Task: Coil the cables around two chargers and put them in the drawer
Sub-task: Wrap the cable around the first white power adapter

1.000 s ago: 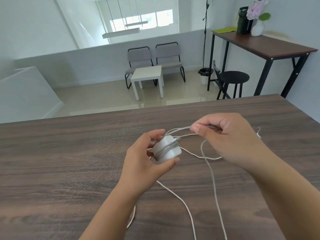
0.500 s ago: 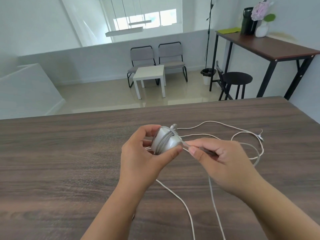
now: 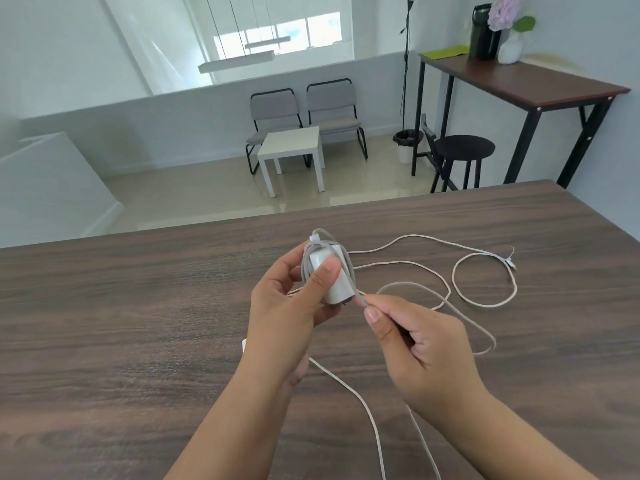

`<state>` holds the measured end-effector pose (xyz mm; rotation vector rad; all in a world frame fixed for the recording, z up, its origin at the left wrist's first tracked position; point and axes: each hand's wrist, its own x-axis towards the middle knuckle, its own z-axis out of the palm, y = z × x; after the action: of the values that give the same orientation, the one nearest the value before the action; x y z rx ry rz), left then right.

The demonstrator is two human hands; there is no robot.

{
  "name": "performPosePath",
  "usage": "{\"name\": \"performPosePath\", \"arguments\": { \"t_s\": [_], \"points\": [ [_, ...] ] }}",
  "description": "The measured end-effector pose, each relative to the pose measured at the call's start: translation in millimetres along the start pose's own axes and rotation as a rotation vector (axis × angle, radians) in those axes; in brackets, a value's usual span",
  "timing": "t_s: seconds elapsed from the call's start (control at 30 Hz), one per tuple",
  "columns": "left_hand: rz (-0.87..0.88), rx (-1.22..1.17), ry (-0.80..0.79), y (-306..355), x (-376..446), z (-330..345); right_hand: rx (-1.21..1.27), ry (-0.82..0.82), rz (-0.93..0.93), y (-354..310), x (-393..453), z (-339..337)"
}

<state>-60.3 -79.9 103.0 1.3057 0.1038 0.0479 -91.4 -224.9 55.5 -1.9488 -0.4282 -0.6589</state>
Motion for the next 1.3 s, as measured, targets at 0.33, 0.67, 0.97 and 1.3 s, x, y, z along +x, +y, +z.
{"name": "performPosePath", "arguments": {
  "t_s": [0.33, 0.67, 0.97, 1.3],
  "points": [
    [-0.27, -0.346, -0.038, -4.2, -3.2, 6.0, -0.012, -0.131, 0.077, 29.4, -11.0, 20.7],
    [-0.285, -0.263, -0.201, -2.6, 2.9, -8.0, 0.02, -0.33, 0.074, 46.5, 21.2, 5.8],
    [-0.148, 0.033, -0.453, -16.0, -3.1, -20.8, -0.308, -0.737, 0.147, 45.1, 66.4, -28.6],
    [-0.137, -0.096, -0.197, -23.6, 15.2, -29.6, 0.15, -0.682, 0.303, 55.3, 45.7, -34.3]
  ]
}}
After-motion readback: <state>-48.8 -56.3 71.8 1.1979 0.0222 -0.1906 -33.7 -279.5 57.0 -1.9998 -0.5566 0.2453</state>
